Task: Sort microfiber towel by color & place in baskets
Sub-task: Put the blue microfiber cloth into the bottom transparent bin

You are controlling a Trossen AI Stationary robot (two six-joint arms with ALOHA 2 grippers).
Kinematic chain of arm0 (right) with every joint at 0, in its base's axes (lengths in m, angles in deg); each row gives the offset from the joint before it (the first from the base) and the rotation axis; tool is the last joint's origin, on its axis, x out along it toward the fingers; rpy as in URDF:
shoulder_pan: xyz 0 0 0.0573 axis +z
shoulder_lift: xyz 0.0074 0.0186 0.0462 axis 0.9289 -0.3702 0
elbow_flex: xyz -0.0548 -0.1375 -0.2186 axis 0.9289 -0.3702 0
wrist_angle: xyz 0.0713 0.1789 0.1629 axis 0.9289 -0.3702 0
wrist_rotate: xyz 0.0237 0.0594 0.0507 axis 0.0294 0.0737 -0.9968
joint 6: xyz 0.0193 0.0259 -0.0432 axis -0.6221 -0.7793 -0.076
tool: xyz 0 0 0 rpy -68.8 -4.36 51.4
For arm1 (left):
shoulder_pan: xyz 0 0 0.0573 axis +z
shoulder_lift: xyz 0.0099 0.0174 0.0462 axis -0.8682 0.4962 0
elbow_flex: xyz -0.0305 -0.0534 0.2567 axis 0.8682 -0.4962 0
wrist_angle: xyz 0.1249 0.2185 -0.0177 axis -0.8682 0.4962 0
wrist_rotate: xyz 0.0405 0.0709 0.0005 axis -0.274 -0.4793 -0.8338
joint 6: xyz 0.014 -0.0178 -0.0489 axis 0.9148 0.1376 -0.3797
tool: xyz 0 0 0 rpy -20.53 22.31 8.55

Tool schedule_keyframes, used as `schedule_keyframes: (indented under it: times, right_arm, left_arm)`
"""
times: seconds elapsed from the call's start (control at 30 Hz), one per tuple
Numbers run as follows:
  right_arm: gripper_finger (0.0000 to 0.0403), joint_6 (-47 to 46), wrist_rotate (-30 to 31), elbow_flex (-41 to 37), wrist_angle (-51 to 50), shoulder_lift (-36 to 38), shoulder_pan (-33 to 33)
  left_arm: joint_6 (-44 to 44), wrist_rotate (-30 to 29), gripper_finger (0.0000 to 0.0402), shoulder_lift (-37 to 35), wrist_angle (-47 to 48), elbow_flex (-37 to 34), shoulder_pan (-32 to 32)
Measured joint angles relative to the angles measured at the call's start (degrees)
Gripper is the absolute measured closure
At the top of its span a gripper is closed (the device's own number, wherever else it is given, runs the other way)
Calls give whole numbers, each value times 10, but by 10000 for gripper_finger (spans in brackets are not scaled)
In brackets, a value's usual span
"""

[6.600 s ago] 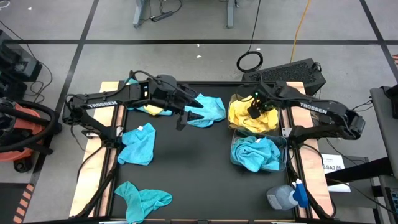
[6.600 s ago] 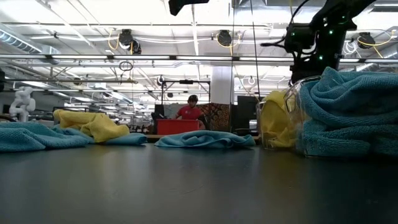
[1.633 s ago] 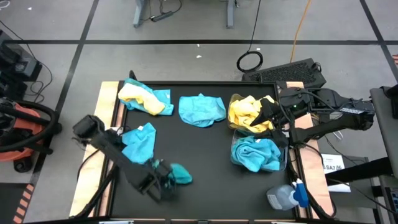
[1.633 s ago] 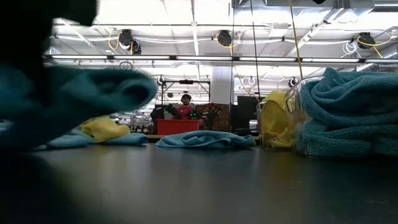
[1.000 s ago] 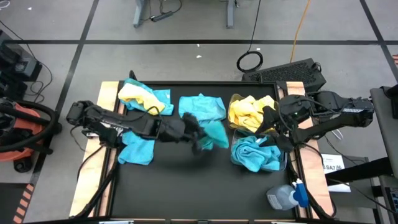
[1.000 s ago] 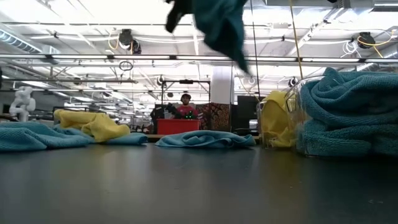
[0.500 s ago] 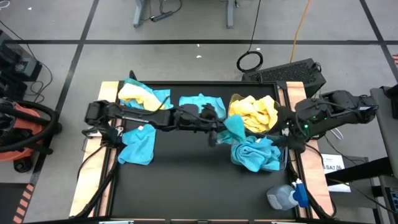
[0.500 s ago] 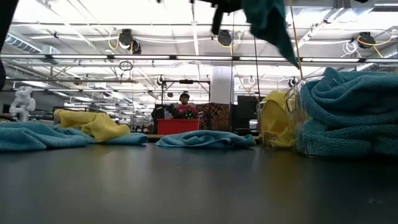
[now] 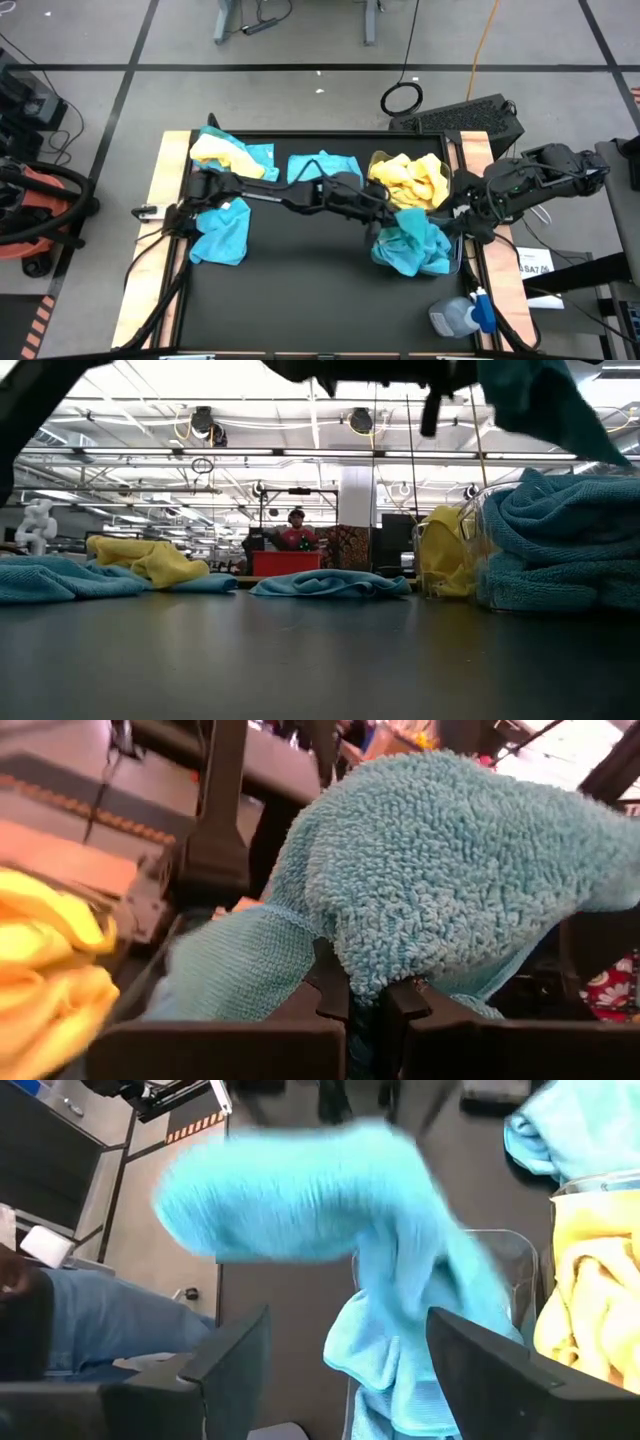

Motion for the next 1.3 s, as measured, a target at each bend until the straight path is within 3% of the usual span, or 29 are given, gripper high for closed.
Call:
schedule_keyframes:
  times: [0.23, 0.43, 0.63, 0.8, 1.07, 1.17, 1.3]
  right_arm:
    - [143, -8, 2, 0, -5, 0, 0]
    - [143, -8, 35, -17, -15, -2, 0]
    - [143, -3, 57, -96, 9, -2, 0]
    - [143, 5, 62, -178, 94, -2, 0]
    - [143, 12, 143, -270, 164, -4, 0]
    - [144, 13, 130, -295, 178, -4, 0]
    - [156, 17, 62, -324, 248, -4, 0]
  left_arm:
    - [-42, 13, 391, 63, 20, 28, 7]
    - [-42, 13, 392, 94, 98, 28, 20]
    - [-42, 7, 369, 102, 133, 28, 22]
    - [-24, -4, 335, 102, 117, 28, 21]
    - [-23, -5, 299, 102, 116, 28, 11]
    - [-23, -5, 288, 102, 116, 28, 8]
    - [-22, -7, 273, 102, 115, 28, 7]
